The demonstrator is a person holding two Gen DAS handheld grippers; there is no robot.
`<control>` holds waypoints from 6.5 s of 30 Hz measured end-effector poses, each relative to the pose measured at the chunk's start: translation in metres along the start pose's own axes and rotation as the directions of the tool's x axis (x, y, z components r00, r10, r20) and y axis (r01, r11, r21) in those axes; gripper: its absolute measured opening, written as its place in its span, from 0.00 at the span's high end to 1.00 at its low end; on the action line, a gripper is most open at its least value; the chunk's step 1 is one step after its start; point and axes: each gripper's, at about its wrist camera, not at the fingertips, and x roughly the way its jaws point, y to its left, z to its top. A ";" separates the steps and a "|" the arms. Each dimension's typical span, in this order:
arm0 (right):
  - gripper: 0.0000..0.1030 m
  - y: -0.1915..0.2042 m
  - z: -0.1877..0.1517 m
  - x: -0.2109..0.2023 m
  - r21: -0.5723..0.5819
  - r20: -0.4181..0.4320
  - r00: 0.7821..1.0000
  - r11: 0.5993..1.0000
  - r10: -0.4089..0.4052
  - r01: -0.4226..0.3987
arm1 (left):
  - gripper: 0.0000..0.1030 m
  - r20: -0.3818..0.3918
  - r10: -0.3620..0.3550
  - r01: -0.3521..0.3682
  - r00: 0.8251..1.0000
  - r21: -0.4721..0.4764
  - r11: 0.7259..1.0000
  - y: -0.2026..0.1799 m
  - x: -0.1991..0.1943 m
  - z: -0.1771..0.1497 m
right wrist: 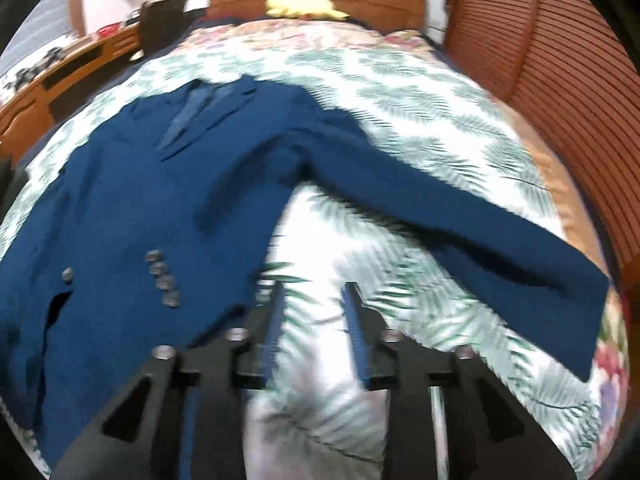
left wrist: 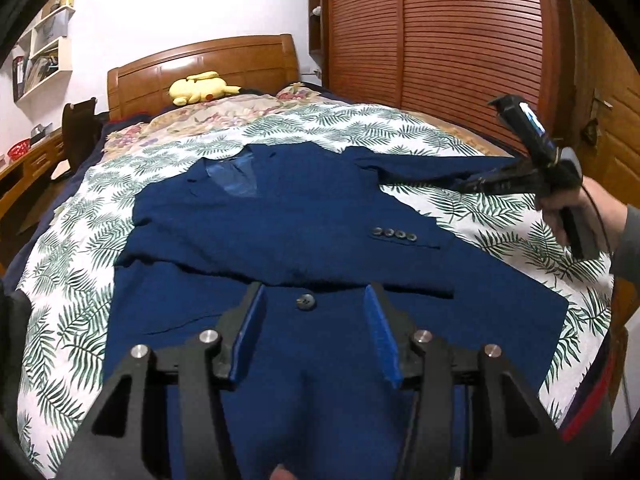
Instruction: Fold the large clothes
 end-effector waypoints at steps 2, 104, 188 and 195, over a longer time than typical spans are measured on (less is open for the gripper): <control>0.42 -0.026 -0.003 -0.003 0.044 -0.020 1.000 0.999 -0.016 0.017 | 0.52 0.000 -0.004 0.004 1.000 0.011 1.000 -0.005 0.002 0.000; 0.98 0.257 0.044 -0.092 -0.369 0.158 0.897 0.868 0.412 -0.333 | 0.51 0.030 0.174 -0.169 0.984 -0.119 0.978 0.090 -0.063 -0.026; 0.40 0.177 -0.074 -0.026 -0.126 0.100 0.934 0.935 0.344 -0.331 | 0.99 -0.199 0.079 -0.109 0.977 -0.147 0.983 0.068 0.065 -0.025; 0.40 0.178 -0.074 -0.024 -0.121 0.091 0.933 0.934 0.348 -0.337 | 0.99 -0.015 0.127 -0.128 0.992 -0.194 0.973 0.076 0.000 -0.001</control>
